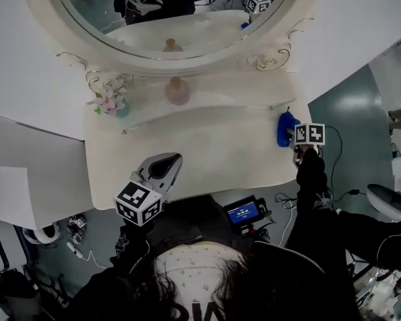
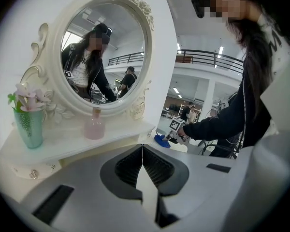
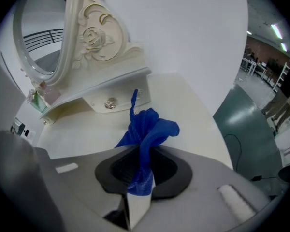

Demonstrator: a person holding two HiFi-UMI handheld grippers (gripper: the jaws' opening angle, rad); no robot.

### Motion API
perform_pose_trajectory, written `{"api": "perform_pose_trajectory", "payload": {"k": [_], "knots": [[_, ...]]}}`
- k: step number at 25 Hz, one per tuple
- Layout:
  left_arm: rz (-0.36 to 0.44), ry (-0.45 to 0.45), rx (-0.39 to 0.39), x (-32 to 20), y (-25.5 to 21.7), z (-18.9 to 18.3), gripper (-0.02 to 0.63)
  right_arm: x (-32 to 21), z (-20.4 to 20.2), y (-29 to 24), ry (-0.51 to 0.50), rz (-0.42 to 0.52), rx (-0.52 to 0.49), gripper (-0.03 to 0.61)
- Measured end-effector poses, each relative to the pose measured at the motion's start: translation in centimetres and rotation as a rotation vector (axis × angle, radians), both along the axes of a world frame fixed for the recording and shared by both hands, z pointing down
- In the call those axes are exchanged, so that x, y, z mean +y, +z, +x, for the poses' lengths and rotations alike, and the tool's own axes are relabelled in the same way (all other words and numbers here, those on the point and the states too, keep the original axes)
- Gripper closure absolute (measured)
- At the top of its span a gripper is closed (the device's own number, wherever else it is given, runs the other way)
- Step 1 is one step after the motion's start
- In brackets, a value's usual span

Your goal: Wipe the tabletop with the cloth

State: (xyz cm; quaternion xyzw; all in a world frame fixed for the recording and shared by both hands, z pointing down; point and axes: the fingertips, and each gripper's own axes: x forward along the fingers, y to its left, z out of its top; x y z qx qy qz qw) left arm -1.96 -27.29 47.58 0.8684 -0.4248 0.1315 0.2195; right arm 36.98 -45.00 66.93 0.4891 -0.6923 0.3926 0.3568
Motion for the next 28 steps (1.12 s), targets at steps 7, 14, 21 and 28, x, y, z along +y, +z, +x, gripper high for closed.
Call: {"api": "perform_pose_trajectory", "payload": {"k": [7, 14, 21, 28], "knots": [[-0.027, -0.043, -0.011, 1.4, 0.8, -1.7, 0.614, -0.7, 2.7, -0.2, 0.078, 0.003, 0.032, 0.514], [-0.007, -0.063, 0.004, 2.4, 0.3, -3.4, 0.614, 0.5, -1.3, -3.1, 0.051, 0.056, 0.028, 0.515], [0.012, -0.106, 0.015, 6.1, -0.1, -7.0, 0.614, 4.9, -12.5, -6.0, -0.169, 0.085, -0.018, 0.515], [0.035, -0.194, 0.015, 12.0, -0.4, -13.5, 0.614, 10.6, -29.9, -8.4, -0.448, 0.123, -0.113, 0.515]]}}
